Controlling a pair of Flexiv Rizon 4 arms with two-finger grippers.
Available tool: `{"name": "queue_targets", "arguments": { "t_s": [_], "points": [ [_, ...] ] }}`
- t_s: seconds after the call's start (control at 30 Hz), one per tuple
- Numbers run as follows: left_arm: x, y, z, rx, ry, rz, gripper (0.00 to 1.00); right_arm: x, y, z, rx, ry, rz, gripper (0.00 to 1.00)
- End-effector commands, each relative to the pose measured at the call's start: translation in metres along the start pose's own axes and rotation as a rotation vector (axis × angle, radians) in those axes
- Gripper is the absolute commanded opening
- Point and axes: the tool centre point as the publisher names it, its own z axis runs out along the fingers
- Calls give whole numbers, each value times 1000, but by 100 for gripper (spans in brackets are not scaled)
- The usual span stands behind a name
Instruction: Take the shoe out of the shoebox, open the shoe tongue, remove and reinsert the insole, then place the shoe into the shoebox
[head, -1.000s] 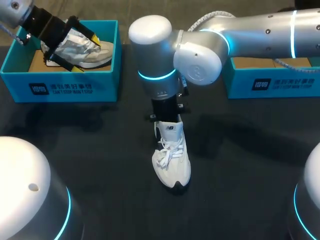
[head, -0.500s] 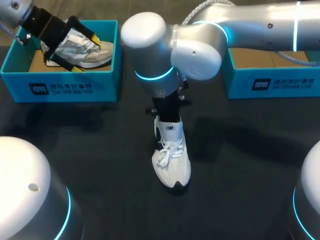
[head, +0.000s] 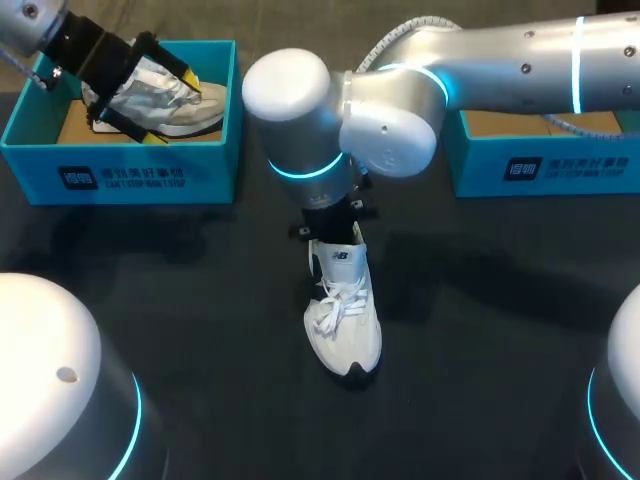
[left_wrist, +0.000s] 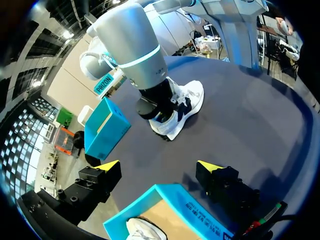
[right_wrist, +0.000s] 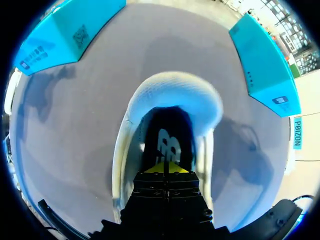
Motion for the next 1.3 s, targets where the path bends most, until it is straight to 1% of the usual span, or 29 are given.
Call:
{"name": "queue_targets", "arguments": {
  "t_s": [0.03, 0.13, 0.27, 0.4, 0.53, 0.67, 0.77, 0.9, 1.0, 1.2, 1.27, 1.3],
  "points": [
    [0, 0, -1, -2, 3, 1, 100, 5, 1, 7, 10, 3, -6, 0],
    [0, 0, -1, -2, 3, 1, 100, 3, -1, -7, -21, -16, -6, 0],
    [0, 0, -1, -2, 3, 1, 100, -2, -3, -22, -102, -57, 12, 0],
    [0, 0, -1, -2, 3, 1, 100, -5, -1, -24, -156, -93, 24, 0],
    [0, 0, -1, -2, 3, 1, 100, -5, 7, -21, -196, -127, 20, 0],
    [0, 0, -1, -2, 3, 1, 100, -5, 12, -13, -193, -142, 3, 0],
    [0, 0, -1, -2, 3, 1, 100, -6, 16, -6, -218, -176, -10, 0],
    [0, 0, -1, -2, 3, 1, 100, -9, 22, 4, -208, -199, -27, 0],
    [0, 0, -1, -2, 3, 1, 100, -10, 25, 10, -194, -196, -35, 0],
    [0, 0, -1, -2, 3, 1, 100, -8, 25, 19, -146, -145, -38, 0],
    [0, 0, -1, -2, 3, 1, 100, -6, 24, 22, -131, -117, -38, 0],
    [0, 0, -1, -2, 3, 1, 100, -4, 24, 25, -112, -77, -37, 0]
  ]
}}
